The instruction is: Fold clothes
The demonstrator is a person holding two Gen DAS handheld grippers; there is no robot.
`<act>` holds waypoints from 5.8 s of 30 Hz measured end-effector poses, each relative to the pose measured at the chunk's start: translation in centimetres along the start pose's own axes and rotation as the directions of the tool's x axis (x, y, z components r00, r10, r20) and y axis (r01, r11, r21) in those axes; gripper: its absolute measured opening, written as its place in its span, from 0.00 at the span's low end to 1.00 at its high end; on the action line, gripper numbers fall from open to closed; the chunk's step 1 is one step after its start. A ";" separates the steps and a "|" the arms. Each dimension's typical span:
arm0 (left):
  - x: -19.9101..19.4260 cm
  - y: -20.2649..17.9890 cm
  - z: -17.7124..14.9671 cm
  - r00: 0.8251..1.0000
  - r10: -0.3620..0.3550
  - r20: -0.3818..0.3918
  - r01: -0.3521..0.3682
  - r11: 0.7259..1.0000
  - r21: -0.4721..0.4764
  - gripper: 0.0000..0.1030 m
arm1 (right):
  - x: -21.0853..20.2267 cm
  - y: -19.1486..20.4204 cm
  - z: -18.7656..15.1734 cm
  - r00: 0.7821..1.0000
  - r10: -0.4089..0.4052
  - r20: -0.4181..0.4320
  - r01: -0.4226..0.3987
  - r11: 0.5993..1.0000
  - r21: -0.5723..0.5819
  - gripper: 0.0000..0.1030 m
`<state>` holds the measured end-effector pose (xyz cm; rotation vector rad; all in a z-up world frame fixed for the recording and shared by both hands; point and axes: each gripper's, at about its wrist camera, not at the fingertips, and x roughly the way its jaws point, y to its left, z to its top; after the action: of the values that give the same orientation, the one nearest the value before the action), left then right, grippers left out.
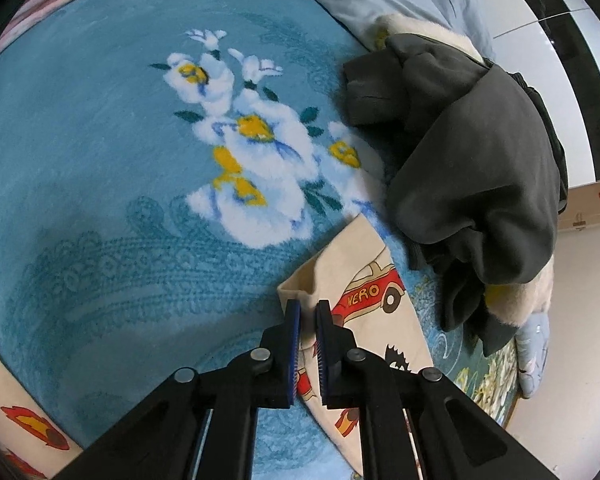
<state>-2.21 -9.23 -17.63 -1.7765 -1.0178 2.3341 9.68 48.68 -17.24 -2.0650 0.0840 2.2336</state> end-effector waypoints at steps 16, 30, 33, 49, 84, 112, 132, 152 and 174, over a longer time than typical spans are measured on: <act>-10.3 9.6 5.4 0.948 0.031 0.316 0.018 0.989 -0.149 0.07 | -4.8 14.3 11.5 0.968 0.136 0.212 -0.076 0.961 -0.266 0.04; -6.4 11.8 6.9 0.982 0.130 0.134 -0.110 0.983 -0.149 0.08 | -0.4 17.7 14.1 0.984 0.069 0.162 -0.034 0.977 -0.212 0.04; -5.5 11.9 7.3 0.986 0.137 0.094 -0.122 0.981 -0.151 0.10 | 0.9 17.4 14.2 0.989 0.070 0.128 -0.044 0.980 -0.193 0.04; -10.5 13.7 -1.0 0.977 -0.084 0.197 0.140 0.946 -0.291 0.55 | -5.1 4.3 7.6 0.970 0.137 0.201 -0.131 0.990 -0.045 0.50; -10.6 14.2 -3.6 0.971 -0.108 0.214 0.184 0.908 -0.376 0.55 | -0.7 -2.8 10.6 0.944 0.021 0.330 -0.083 0.981 0.173 0.24; -14.8 20.1 -3.4 0.990 0.071 0.119 -0.024 0.934 -0.356 0.61 | -3.2 20.4 -1.9 0.943 0.295 0.153 -0.212 0.889 -0.406 0.35; -12.7 25.3 -5.7 0.996 0.085 0.035 -0.066 0.923 -0.379 0.06 | -1.3 8.0 4.5 0.945 0.282 0.166 -0.310 0.933 0.181 0.36; -14.7 24.9 -5.7 0.989 0.072 0.131 -0.017 0.923 -0.385 0.04 | 1.4 -10.4 -7.5 0.962 0.221 0.161 -0.272 0.721 0.637 0.52; -21.8 21.8 -7.6 0.906 -0.021 0.422 0.220 0.876 -0.429 0.03 | -5.8 -12.8 -9.7 0.863 0.314 0.396 -0.504 0.598 0.623 0.04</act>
<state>19.49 -31.51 -11.34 -1.2768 -1.8369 2.5914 21.12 60.18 -11.92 -1.4001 1.3199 2.1220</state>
